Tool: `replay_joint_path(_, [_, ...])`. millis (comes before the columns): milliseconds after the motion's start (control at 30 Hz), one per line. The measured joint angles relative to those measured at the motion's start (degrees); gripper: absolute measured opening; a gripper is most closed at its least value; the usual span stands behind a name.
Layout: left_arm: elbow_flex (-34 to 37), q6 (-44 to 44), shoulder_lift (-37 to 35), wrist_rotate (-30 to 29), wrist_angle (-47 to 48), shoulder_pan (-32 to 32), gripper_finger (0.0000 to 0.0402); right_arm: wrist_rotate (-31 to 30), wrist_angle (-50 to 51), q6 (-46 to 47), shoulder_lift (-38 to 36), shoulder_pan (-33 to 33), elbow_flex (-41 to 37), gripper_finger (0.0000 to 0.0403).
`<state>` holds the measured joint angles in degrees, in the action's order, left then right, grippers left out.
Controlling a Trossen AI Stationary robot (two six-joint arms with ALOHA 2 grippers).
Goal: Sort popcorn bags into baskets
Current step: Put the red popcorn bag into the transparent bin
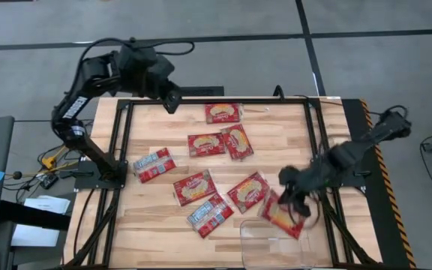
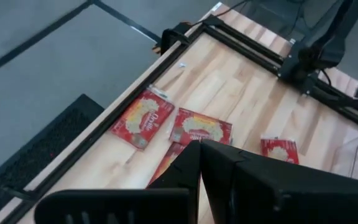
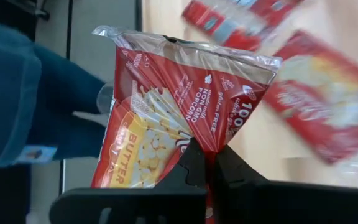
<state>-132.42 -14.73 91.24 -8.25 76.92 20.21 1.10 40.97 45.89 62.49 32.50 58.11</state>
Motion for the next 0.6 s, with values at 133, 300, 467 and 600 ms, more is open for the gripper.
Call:
replay_joint_path(133, [0.0,0.8,-0.1,0.0,1.9,0.0,0.0000,-0.4,-4.6,3.7,6.1,4.4,0.0,0.0006])
replay_joint_path(300, [0.0,1.2,-0.2,0.0,5.0,0.0,0.0000,0.2,-4.5,3.1,14.0,8.4,1.3,0.0006])
replay_joint_path(467, [0.0,-1.3,-0.2,0.1,6.9,0.0,0.0000,0.5,1.4,-3.2,20.6,10.1,5.1,0.0006])
replay_joint_path(600, [0.0,-1.9,-0.2,0.1,7.5,0.0,0.0000,0.8,2.4,-8.7,25.0,10.2,7.5,0.0009])
